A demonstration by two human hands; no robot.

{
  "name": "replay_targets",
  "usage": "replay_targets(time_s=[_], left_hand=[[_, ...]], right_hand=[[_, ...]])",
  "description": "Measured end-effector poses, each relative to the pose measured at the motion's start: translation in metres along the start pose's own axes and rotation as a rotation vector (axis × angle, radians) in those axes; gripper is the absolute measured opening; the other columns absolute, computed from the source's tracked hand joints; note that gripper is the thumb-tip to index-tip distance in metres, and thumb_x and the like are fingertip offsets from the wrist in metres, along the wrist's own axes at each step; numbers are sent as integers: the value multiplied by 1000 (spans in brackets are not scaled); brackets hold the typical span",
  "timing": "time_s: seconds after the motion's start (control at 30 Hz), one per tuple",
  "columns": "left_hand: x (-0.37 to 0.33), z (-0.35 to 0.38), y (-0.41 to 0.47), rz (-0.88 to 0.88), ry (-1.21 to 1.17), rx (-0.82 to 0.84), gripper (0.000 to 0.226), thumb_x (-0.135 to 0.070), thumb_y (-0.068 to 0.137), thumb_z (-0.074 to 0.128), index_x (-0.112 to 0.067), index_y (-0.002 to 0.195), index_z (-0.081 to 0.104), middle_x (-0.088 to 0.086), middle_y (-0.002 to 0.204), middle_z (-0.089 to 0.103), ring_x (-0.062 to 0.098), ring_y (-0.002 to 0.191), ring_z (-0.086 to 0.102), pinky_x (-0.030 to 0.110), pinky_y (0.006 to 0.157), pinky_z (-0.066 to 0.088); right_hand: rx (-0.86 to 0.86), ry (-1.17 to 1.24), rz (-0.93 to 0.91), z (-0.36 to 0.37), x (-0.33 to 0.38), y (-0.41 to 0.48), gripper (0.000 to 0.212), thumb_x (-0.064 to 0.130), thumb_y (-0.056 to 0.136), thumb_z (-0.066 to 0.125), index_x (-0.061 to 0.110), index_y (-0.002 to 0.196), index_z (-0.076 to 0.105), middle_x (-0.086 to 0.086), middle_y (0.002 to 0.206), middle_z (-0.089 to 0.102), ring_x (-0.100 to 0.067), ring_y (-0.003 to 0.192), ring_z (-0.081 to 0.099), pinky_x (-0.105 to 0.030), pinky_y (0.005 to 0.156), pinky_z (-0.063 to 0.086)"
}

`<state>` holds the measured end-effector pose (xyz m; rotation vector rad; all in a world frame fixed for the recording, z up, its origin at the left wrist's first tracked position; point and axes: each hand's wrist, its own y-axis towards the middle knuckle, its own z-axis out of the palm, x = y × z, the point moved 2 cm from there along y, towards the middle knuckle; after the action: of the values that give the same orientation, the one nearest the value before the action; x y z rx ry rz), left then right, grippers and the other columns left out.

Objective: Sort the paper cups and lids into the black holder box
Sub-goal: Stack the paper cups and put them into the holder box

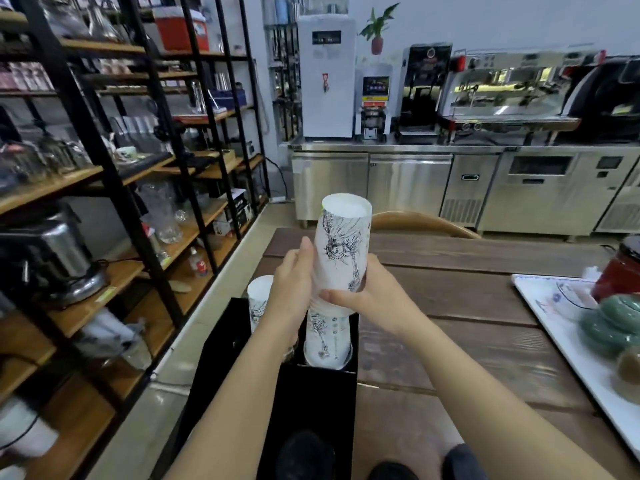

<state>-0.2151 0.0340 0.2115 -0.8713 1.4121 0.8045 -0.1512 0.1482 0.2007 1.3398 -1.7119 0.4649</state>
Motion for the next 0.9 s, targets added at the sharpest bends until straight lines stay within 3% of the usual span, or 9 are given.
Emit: replay_targets(time_s=[0.1,0.17,0.3,0.4,0.53,0.63,0.73,0.8,0.9], left_hand=[[19,-4,4,-65,16,-32,49,-61,90,33,-25,98,65,-2,104,70,14,97,64,36,88,50],[32,-5,7,-94,72,-50,68,-76,77,31,-22,94,69,1,102,71,19,98,65,40,91,49],[68,-7,21,-109,184,-89,79,-83,68,24,-20,88,67,5,103,70,25,103,62,48,99,43],[89,-11,27,-104,209,-110,89,-90,63,23,-20,99,65,8,106,70,27,107,62,50,101,43],[83,-10,18,-82,406,-89,60,-56,93,22,-14,100,64,8,113,66,27,112,56,41,103,37],[86,-10,16,-64,605,-96,46,-38,100,17,-13,105,55,9,119,60,28,117,50,40,96,32],[95,-15,18,-117,525,-156,36,-23,100,15,-16,127,39,5,126,53,25,120,46,40,96,32],[97,-14,16,-113,475,-137,38,-28,100,19,-17,129,43,6,120,54,26,116,47,37,94,34],[92,-8,9,-83,449,-71,48,-43,98,22,-12,107,57,-3,98,53,20,102,47,30,84,28]], right_hand=[[33,-110,91,15,-18,0,65,55,62,73,37,119,45,18,117,52,-15,118,52,-52,104,35],[49,-180,176,25,-34,-3,73,55,67,72,24,123,37,12,115,46,-21,119,50,-48,104,31],[47,-248,223,47,-60,-2,72,57,61,73,25,118,44,7,107,47,-20,111,50,-37,86,21],[26,-310,218,56,-76,-1,68,56,55,76,26,109,49,5,104,49,-18,108,43,-35,86,20],[43,-297,215,65,-91,-7,62,50,58,76,28,108,47,7,104,48,-14,110,34,-29,86,14],[17,-370,200,68,-95,-7,66,52,58,76,26,111,46,9,101,44,-15,113,31,-28,90,12],[24,-353,208,68,-96,-7,64,50,59,77,26,109,45,9,100,43,-15,115,31,-28,92,11],[27,-350,212,68,-98,-6,64,51,58,76,27,108,45,9,102,45,-15,115,32,-29,93,12],[37,-360,217,67,-96,-9,65,55,57,74,29,108,45,9,106,48,-14,117,33,-31,98,13]])
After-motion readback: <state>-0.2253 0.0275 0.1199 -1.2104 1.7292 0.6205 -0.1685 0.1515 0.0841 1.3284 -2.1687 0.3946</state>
